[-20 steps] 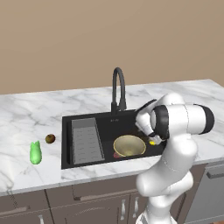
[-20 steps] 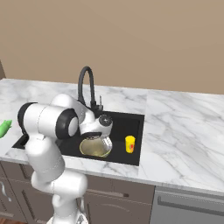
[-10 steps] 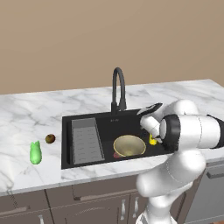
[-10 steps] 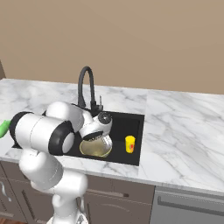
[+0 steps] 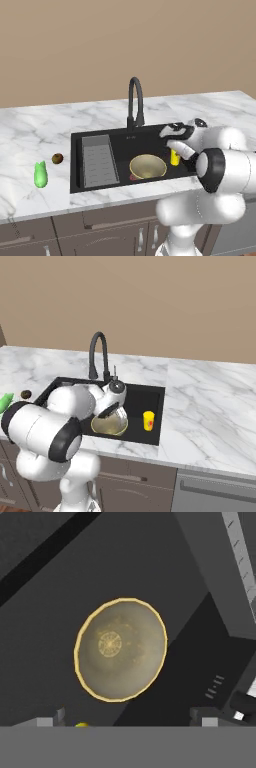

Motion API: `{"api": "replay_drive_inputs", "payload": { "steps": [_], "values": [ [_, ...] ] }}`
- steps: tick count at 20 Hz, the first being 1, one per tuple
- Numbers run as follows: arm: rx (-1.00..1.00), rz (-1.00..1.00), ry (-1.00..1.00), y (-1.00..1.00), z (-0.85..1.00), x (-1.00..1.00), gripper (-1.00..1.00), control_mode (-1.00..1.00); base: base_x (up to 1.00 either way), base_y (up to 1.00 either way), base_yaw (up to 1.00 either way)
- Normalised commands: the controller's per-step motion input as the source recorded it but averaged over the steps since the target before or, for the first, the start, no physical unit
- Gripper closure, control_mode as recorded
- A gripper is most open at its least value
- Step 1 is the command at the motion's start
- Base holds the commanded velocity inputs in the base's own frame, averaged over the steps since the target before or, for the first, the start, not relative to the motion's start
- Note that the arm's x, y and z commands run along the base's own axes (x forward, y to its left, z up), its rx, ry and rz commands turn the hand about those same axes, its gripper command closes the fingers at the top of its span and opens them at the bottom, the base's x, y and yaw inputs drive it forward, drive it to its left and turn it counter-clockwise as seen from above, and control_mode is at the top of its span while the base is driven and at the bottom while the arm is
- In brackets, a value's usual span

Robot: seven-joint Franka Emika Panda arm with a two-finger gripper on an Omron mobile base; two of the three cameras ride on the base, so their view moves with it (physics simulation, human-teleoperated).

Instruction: Remove the corn and apple from the sink. Then move the bowl and cup from the counter to the sink for washing.

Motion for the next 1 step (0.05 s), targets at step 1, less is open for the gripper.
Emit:
{"api": "replay_drive_inputs", "payload": {
  "steps": [1],
  "values": [
    [-0.02,0.0,0.0,-0.03,0.39,-0.13,-1.0,-1.0,0.0,0.0,0.0]
  ]
}}
